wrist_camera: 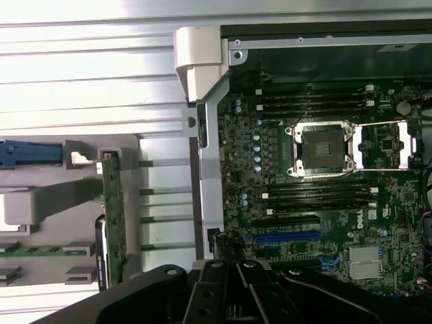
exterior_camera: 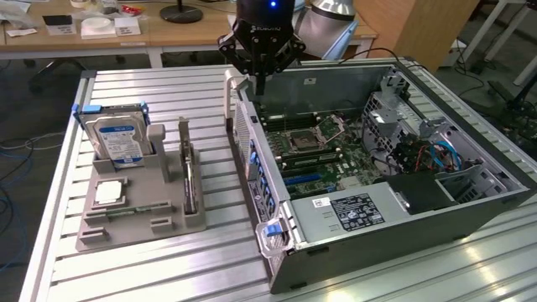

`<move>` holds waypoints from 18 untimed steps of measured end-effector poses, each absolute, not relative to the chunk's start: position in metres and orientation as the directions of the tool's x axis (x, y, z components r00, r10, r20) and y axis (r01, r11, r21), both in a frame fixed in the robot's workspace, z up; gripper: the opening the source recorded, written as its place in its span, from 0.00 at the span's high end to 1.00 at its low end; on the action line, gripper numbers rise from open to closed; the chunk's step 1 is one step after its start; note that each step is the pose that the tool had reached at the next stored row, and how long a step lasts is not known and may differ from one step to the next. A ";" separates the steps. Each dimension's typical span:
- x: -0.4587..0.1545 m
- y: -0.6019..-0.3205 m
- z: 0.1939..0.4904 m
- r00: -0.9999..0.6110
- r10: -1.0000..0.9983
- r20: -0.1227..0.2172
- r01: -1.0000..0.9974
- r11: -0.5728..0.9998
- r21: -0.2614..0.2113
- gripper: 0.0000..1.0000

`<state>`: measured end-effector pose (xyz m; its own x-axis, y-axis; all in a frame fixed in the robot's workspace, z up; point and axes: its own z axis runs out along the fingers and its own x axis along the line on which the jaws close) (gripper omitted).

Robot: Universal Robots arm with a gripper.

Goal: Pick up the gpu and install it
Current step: 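Reach for the gpu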

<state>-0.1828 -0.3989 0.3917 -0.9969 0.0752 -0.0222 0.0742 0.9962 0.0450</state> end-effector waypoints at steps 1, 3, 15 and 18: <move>-0.184 -0.399 0.392 -0.997 0.075 -0.022 0.074 0.996 0.045 0.90; -0.187 -0.399 0.392 -0.997 0.075 -0.022 0.074 0.996 0.045 0.90; -0.203 -0.399 0.391 -0.997 0.075 -0.022 0.074 0.996 0.045 0.90; -0.207 -0.399 0.391 -0.997 0.075 -0.021 0.074 0.996 0.045 0.90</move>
<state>-0.2065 -0.3989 0.3906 -0.9969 0.0752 -0.0214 0.0742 0.9962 0.0450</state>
